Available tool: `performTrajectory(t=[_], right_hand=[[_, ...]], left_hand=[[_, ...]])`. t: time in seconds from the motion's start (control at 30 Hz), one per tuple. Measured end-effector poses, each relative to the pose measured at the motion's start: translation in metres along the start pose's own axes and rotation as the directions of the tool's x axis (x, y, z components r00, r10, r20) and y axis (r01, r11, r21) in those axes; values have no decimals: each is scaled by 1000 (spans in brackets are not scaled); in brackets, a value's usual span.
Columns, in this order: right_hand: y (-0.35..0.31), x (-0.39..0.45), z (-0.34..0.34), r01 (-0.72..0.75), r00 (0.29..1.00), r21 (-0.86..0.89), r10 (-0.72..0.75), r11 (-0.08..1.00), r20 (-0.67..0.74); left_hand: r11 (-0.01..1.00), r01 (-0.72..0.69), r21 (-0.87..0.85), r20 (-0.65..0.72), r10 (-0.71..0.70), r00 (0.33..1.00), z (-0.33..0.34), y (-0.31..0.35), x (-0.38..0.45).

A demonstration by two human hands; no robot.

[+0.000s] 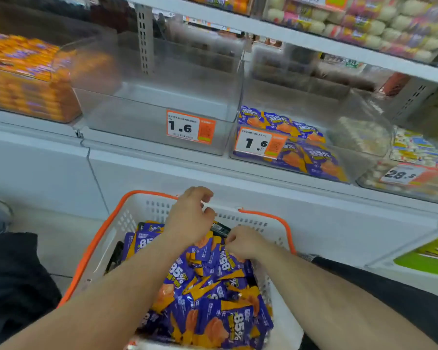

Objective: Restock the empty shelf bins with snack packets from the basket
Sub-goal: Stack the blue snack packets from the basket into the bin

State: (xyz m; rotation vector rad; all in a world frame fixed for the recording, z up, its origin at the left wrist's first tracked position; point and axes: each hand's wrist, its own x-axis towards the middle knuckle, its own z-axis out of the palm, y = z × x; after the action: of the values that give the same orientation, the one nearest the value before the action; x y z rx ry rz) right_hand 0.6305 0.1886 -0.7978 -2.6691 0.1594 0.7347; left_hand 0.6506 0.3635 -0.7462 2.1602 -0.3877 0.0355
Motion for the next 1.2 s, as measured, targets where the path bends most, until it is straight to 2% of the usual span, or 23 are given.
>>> performTrajectory(t=[0.07, 0.17, 0.3, 0.57, 0.7, 0.83, 0.9, 0.97, 1.03, 1.13, 1.2], right_hand=[[2, 1, 33, 5, 971, -189, 40, 982, 235], [9, -5, 70, 111, 913, -415, 73, 903, 402], [12, -8, 84, 133, 891, -447, 91, 885, 445], [12, -6, 87, 191, 910, -413, -3, 890, 415], [11, -8, 72, 167, 940, -379, -32, 910, 340], [-11, -12, 20, 192, 956, -341, -96, 920, 278], [-29, -22, -16, 259, 949, -357, -168, 898, 266], [-42, -32, -52, 321, 941, -343, -255, 883, 224], [-47, -35, -81, 324, 946, -308, -301, 895, 118], [-46, -41, -111, 292, 922, -235, -338, 927, -190], [-42, -50, -122, 306, 819, -191, -360, 933, -446]], left_hand=[[994, 105, 10, 75, -106, 992, 9, -19, -18], [981, 194, 31, 164, -196, 967, 21, -37, -34], [972, 229, 58, 204, -236, 950, 29, -42, -41], [958, 277, 75, 244, -287, 926, 32, -41, -43], [954, 244, 175, 356, -293, 887, 32, -42, -46], [933, 83, 350, 589, -288, 755, 28, -39, -39], [938, 55, 342, 630, -272, 727, 24, -30, -31], [958, 19, 288, 607, -198, 770, 19, -18, -22], [969, -1, 247, 511, -129, 850, 11, -5, -11], [995, 54, 88, 301, -79, 950, -3, 6, 4], [986, 126, -113, 194, -102, 976, -13, 13, 10]])
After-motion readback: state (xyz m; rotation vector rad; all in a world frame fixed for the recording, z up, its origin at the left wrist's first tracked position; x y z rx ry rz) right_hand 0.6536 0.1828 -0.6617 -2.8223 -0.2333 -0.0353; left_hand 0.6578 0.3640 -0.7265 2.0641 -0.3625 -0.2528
